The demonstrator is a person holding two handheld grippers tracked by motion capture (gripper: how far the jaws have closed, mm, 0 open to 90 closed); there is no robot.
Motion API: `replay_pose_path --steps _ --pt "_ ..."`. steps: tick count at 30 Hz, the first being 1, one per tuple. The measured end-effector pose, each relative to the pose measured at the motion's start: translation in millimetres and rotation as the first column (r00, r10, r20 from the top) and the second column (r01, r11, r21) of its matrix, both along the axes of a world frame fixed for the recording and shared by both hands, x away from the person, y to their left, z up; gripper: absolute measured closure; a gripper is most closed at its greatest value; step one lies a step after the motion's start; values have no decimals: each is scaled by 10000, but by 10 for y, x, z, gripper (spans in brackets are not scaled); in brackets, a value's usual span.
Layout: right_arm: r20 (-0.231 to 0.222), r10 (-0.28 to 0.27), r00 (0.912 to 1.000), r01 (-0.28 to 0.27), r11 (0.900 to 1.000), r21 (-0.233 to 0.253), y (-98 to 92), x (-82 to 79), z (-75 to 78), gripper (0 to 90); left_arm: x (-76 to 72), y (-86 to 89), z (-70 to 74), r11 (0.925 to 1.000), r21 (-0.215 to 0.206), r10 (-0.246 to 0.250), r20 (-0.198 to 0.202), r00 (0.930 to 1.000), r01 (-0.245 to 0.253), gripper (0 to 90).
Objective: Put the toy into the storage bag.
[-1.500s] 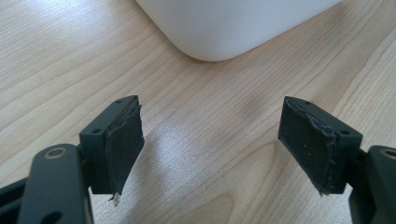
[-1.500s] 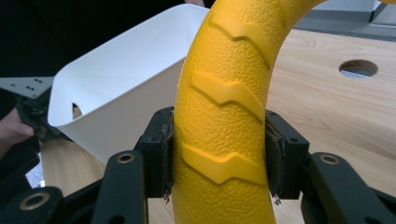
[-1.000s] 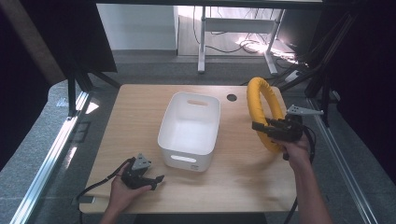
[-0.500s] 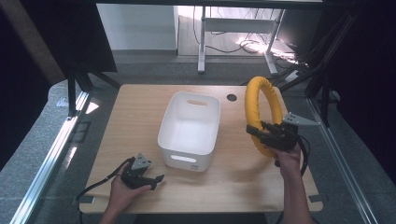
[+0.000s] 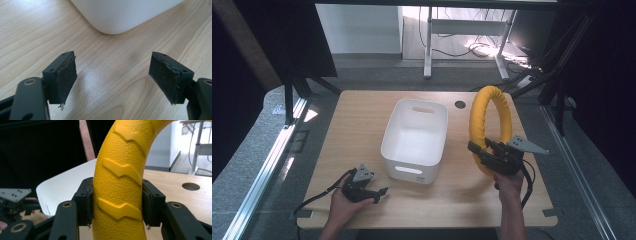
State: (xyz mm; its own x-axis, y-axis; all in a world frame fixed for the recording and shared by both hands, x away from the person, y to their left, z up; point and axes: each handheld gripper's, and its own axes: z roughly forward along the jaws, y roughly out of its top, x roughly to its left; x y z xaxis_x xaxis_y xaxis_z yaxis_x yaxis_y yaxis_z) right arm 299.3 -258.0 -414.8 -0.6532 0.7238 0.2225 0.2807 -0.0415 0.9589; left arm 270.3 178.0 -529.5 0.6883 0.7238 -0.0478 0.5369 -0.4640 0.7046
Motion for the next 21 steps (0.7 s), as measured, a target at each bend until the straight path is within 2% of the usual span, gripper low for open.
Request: replay_pose_path --steps 9,16,17,18,21 --pt "665 -736 9951 703 9962 510 224 -154 -81 512 -3 4 3 10000 4 16 9 10000 -16 220" --pt "1463 -1411 9791 1333 9891 623 366 -238 -88 512 -5 21 22 10000 38 49 63 10000 -49 220" --pt "1702 -1553 9731 1433 9864 804 387 -259 -75 511 -3 25 25 10000 40 36 76 10000 -36 220" --pt "1702 -1553 9731 1433 9864 804 387 -259 -75 511 -2 26 26 10000 36 47 72 10000 -47 220" --pt "2052 -1698 9639 1520 9833 998 443 -288 -44 511 -2 22 21 10000 62 39 65 10000 -40 220"
